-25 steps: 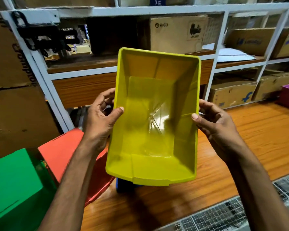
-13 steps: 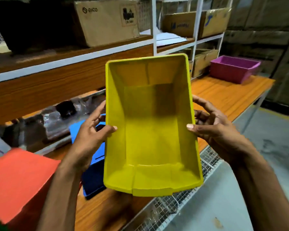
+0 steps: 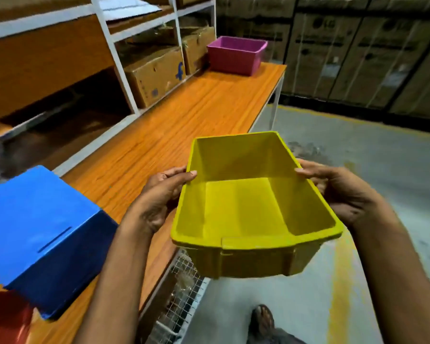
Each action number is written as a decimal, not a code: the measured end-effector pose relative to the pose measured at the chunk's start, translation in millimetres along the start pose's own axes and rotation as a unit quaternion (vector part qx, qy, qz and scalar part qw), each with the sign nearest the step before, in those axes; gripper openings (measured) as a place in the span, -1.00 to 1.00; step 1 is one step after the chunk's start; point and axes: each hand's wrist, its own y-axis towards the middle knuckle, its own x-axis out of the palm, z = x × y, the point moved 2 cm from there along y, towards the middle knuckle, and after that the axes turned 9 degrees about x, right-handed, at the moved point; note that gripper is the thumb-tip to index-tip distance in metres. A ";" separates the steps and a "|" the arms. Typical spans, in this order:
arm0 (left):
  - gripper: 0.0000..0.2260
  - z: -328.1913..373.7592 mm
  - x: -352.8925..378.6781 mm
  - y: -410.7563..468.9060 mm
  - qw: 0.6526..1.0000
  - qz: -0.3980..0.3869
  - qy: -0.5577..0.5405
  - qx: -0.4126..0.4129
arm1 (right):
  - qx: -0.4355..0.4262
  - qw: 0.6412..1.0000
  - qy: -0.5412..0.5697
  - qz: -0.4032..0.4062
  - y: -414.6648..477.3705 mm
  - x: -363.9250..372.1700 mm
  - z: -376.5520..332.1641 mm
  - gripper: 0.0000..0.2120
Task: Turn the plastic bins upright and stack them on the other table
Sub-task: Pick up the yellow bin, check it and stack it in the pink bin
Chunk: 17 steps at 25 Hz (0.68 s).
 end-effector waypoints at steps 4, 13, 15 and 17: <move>-0.98 -27.0 67.1 37.7 0.998 -0.030 0.002 -0.063 | 0.097 0.991 0.022 0.093 6.1 -76.9 7.8 -0.04; -0.88 -76.9 236.2 151.7 0.992 -0.086 0.029 -0.085 | 0.083 0.972 0.050 0.216 39.6 -233.4 -49.3 -0.90; -0.82 -86.1 270.3 169.2 0.993 -0.097 0.031 -0.065 | 0.050 0.970 0.037 0.237 47.9 -260.1 -65.0 -0.82; -0.72 -91.4 299.3 185.3 0.990 -0.123 0.054 -0.039 | 0.004 0.968 0.012 0.249 57.9 -284.4 -84.5 -0.71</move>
